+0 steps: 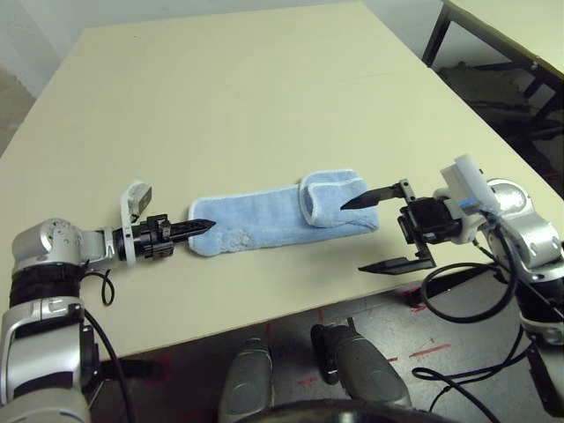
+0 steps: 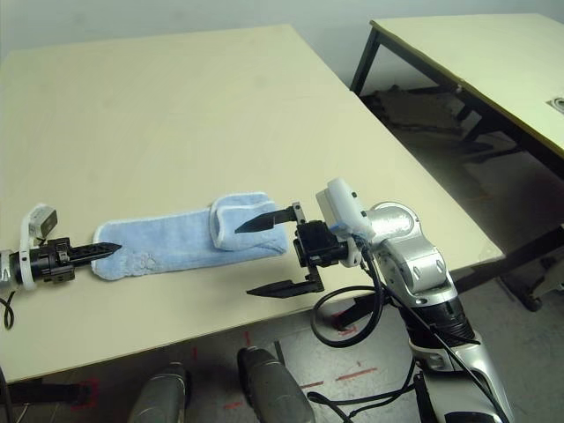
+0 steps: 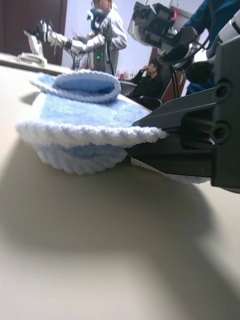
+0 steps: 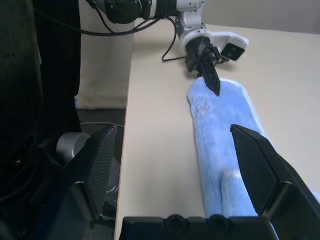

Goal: Fold the towel and set it aside.

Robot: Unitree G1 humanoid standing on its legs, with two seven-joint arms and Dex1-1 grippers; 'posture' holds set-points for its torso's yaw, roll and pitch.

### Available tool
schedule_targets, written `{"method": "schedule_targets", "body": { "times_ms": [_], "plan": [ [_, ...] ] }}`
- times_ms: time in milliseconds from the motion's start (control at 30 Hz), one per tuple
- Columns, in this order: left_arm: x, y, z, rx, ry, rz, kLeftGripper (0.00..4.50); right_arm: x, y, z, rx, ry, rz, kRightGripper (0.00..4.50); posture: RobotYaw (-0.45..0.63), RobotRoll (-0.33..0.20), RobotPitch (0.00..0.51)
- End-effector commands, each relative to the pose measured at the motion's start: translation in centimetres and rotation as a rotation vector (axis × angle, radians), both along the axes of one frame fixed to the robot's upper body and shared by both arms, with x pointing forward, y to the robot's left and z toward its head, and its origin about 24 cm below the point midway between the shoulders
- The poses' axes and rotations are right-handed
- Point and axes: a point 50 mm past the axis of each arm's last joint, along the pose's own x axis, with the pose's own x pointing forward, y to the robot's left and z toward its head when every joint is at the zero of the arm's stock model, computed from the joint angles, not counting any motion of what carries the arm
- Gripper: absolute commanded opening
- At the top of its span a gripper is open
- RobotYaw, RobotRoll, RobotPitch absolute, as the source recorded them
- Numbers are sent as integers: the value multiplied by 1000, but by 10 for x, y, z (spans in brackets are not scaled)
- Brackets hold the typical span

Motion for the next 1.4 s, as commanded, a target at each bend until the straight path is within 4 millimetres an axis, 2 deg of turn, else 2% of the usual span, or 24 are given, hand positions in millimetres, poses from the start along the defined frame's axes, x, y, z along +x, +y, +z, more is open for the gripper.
{"method": "schedule_targets", "body": {
  "times_ms": [33,200,433,600,733,800,900,967,1133,1233,1400],
  "plan": [
    [-11,14,0,42,41,26,51,-1,-1,1,4,15,-1,4500,-141,0,156],
    [-25,40,12,113,51,71,51,-1,-3,-1,-5,55,-15,4500,-138,0,157],
    [-42,66,30,180,51,99,51,2,-4,-8,-43,82,-84,4500,-127,0,162],
    [-47,73,48,199,38,95,51,2,-3,-12,-43,110,-137,4500,-124,0,162],
    [-44,69,64,215,8,51,51,1,-2,-13,-40,125,-162,4500,-127,0,159],
    [-38,57,76,197,-30,-3,51,1,-1,-14,-40,127,-165,4500,-126,0,157],
    [-21,28,97,136,-130,-106,51,1,0,-14,-34,131,-171,4500,-126,0,154],
    [-12,12,103,106,-178,-170,51,1,1,-14,-32,132,-174,4500,-130,0,154],
    [5,-38,109,28,-296,-366,51,-1,4,-15,-22,133,-173,4500,-143,0,151],
    [12,-55,109,-8,-322,-395,51,-2,4,-15,-18,135,-178,4500,-151,0,149],
    [26,-87,100,-52,-375,-383,51,-4,5,-17,-12,134,-186,4500,-172,0,143]
  ]
}}
